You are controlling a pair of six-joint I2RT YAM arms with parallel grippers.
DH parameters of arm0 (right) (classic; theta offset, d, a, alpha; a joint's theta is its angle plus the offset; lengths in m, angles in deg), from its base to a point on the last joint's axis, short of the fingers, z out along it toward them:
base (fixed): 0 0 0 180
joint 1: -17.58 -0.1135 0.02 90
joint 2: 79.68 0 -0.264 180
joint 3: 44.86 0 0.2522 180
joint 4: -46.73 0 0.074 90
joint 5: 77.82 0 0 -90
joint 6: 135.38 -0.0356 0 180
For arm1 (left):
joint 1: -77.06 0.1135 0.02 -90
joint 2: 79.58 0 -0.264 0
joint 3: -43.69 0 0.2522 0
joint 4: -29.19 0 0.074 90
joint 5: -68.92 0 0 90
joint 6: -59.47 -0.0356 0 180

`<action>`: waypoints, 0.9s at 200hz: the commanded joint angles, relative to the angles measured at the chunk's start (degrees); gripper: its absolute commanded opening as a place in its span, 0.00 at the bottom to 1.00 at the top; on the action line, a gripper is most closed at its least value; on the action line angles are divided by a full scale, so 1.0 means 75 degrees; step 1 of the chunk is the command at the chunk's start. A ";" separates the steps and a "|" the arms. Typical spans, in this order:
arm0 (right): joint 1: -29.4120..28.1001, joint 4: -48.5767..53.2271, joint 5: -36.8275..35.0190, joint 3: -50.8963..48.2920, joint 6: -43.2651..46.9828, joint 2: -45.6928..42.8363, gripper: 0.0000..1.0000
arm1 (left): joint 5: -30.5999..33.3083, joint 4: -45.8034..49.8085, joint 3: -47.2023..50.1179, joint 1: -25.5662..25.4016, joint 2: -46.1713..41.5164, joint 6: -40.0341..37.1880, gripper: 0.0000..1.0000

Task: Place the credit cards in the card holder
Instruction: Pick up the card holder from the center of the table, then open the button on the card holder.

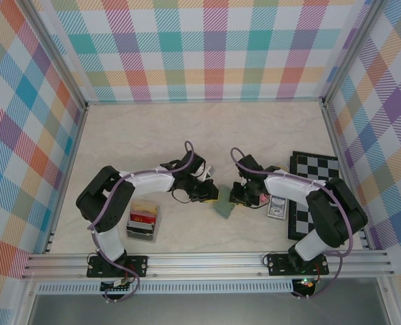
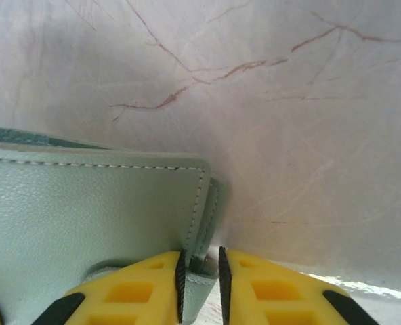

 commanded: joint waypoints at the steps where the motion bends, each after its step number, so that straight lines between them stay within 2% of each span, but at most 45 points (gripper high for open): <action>1: -0.0110 0.0134 -0.0172 0.0298 -0.0225 -0.0386 0.28 | 0.0273 -0.0575 0.0354 -0.0095 -0.0333 0.0407 0.09; 29: -0.0400 0.0150 -0.0391 0.0528 -0.0453 -0.0338 0.31 | 0.0555 -0.0867 0.0618 -0.0097 -0.0410 0.0602 0.08; 77: -0.0915 0.0206 -0.0754 0.0908 -0.0873 0.0247 0.36 | 0.0570 -0.1309 0.0897 -0.0095 -0.0439 0.0884 0.07; 135: -0.1538 0.1270 -0.2184 0.1433 -0.1080 0.1233 0.37 | 0.0608 -0.1519 0.1069 -0.0095 -0.0533 0.1016 0.06; 160: -0.1704 0.1839 -0.2760 0.1614 -0.1059 0.1496 0.31 | 0.0766 -0.1513 0.1175 -0.0094 -0.0604 0.1052 0.04; 180: -0.1768 0.2106 -0.3005 0.1599 -0.1047 0.1432 0.22 | 0.0990 -0.1394 0.1229 -0.0091 -0.0660 0.1054 0.02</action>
